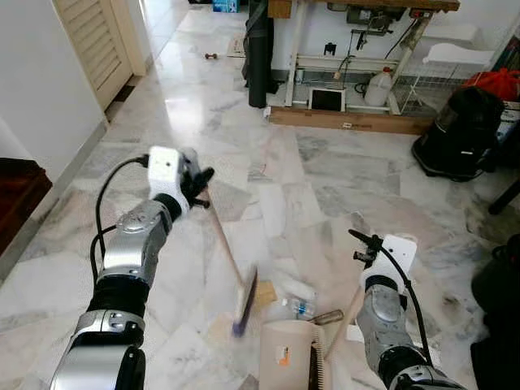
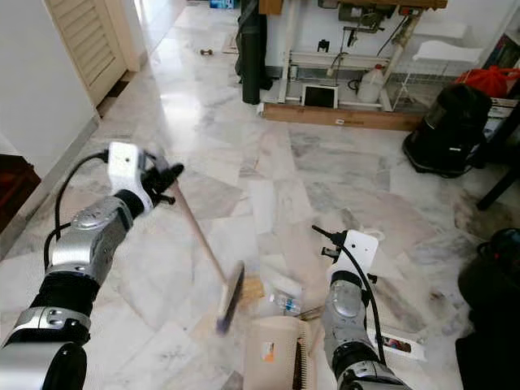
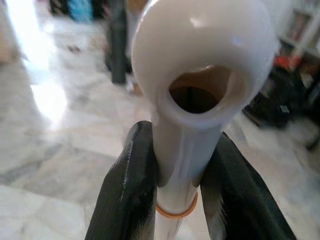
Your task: Sweep floor
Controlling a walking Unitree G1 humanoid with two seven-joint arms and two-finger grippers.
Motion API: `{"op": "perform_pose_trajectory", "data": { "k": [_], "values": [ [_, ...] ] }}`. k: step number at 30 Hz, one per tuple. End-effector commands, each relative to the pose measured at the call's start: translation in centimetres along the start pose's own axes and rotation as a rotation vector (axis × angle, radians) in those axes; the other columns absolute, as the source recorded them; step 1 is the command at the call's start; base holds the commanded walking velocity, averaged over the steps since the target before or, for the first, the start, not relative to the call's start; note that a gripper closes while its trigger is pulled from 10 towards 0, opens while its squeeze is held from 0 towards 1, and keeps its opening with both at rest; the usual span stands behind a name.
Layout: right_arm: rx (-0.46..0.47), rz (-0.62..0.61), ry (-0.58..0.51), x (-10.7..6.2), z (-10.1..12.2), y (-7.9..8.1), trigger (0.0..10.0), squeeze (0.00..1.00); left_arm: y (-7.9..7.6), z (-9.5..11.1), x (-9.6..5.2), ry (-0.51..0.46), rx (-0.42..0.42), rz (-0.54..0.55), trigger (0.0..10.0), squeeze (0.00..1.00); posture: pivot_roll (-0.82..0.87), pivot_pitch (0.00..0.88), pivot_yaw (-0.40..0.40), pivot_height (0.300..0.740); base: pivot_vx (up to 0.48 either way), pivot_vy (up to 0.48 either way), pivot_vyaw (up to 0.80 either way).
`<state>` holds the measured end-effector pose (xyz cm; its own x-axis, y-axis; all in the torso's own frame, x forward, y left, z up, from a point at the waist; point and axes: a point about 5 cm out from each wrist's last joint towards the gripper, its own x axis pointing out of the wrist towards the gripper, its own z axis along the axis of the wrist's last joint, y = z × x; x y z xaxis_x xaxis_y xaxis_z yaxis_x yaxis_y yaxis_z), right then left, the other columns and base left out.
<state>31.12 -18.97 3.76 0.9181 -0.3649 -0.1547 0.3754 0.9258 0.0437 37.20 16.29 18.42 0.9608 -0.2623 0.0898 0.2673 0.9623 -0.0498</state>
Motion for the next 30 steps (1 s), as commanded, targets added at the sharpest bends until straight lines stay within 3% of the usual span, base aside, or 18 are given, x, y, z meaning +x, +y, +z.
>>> {"op": "perform_pose_trajectory", "data": {
  "k": [1, 7, 12, 21, 30],
  "values": [
    [0.042, 0.002, -0.003, 0.0, 0.2, 0.2, 10.0, 0.00, 0.0, 0.7, 0.0, -0.054, 0.001, 0.019, 10.0, 0.00, 0.14, 0.030, -0.023, 0.740, 0.000, 0.000, 0.00],
    [0.092, 0.038, -0.079, 0.0, 1.1, 0.3, 10.0, 0.00, -0.9, -1.5, -0.7, -0.081, 0.025, 0.073, 10.0, 0.00, 0.11, 0.009, -0.026, 0.740, 0.000, 0.000, 0.00],
    [0.121, 0.055, -0.170, -0.4, 1.9, -0.3, 10.0, 0.00, -2.5, -2.7, -1.2, -0.106, 0.099, 0.050, 10.0, 0.00, 0.09, 0.000, -0.022, 0.740, 0.000, 0.000, 0.00],
    [0.131, 0.056, -0.237, -0.5, 2.9, -1.1, 10.0, 0.00, -2.8, -3.1, -1.5, -0.139, 0.118, 0.065, 10.0, 0.00, 0.08, 0.000, -0.029, 0.740, 0.000, 0.000, 0.00],
    [0.136, 0.052, -0.277, -0.3, 4.2, -1.5, 10.0, 0.00, -3.2, -2.7, -1.3, -0.174, 0.199, 0.052, 10.0, 0.00, 0.08, 0.000, -0.035, 0.740, 0.000, 0.000, 0.00]
  ]
}}
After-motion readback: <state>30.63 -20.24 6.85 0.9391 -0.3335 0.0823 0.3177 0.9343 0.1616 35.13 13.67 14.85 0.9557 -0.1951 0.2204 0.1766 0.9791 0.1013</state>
